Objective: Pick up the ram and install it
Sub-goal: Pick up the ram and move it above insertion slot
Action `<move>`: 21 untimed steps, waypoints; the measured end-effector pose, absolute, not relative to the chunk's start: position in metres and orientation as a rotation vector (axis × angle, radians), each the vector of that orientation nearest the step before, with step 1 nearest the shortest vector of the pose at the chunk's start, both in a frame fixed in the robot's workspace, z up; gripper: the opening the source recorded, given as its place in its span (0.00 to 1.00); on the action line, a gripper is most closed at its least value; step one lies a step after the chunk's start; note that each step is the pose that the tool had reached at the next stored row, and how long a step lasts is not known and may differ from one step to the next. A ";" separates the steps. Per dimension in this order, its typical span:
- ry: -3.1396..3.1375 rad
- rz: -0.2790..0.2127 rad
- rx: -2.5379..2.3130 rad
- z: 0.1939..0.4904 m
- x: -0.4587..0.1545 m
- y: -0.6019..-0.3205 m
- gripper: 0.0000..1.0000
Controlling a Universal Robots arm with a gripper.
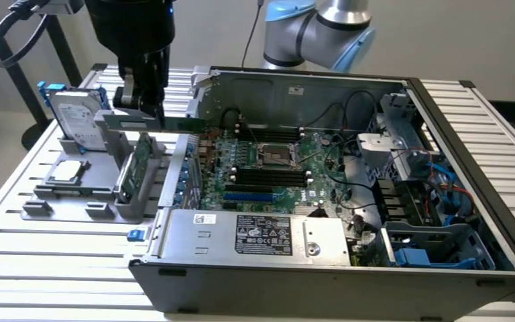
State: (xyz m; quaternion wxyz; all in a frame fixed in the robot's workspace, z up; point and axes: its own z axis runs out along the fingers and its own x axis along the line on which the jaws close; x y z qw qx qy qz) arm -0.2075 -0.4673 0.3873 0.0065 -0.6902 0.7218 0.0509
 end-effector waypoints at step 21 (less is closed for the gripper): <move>2.251 0.165 -2.161 0.379 -0.112 -0.467 0.14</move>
